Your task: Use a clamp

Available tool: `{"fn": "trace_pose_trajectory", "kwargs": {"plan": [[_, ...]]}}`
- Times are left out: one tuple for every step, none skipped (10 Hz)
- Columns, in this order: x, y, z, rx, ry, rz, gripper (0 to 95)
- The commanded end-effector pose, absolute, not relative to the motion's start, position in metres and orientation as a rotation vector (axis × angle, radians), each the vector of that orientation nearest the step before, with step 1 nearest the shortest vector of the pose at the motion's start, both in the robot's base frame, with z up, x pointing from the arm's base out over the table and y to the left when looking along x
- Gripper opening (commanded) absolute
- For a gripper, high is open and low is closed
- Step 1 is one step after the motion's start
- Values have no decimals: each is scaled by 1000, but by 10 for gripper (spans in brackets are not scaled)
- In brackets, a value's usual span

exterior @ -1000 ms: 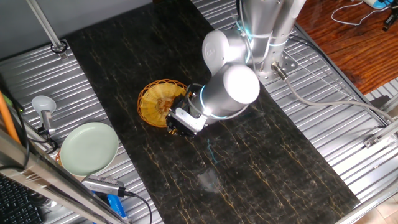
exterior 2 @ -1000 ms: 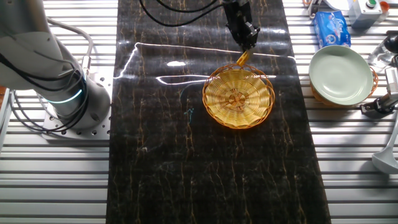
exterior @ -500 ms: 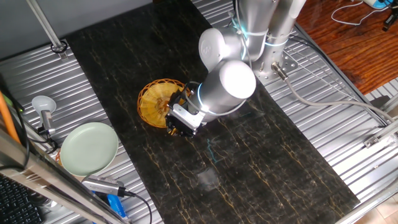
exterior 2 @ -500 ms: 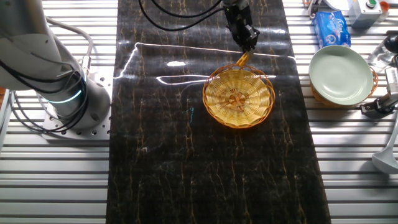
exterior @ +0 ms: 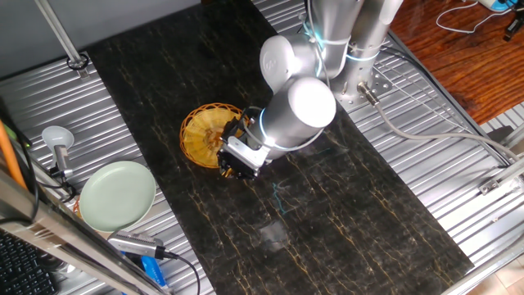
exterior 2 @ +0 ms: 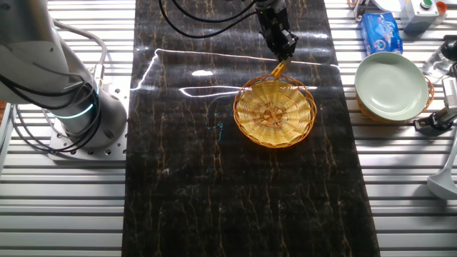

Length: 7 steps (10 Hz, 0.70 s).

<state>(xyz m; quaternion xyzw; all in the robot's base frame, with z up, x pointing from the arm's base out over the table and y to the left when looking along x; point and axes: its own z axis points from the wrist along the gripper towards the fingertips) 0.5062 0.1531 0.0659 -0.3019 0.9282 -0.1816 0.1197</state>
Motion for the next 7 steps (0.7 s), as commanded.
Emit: {"fn": "trace_pose_trajectory", "kwargs": {"plan": [[506, 153, 67, -895, 2711, -534, 190], [506, 153, 67, -899, 2711, -534, 190], [506, 153, 67, -903, 2710, -533, 190], [506, 153, 67, -905, 2709, -534, 190], [506, 153, 67, -910, 2709, -534, 380], [506, 152, 67, -914, 2710, -533, 380], [505, 151, 68, -934, 2711, -534, 380]]}}
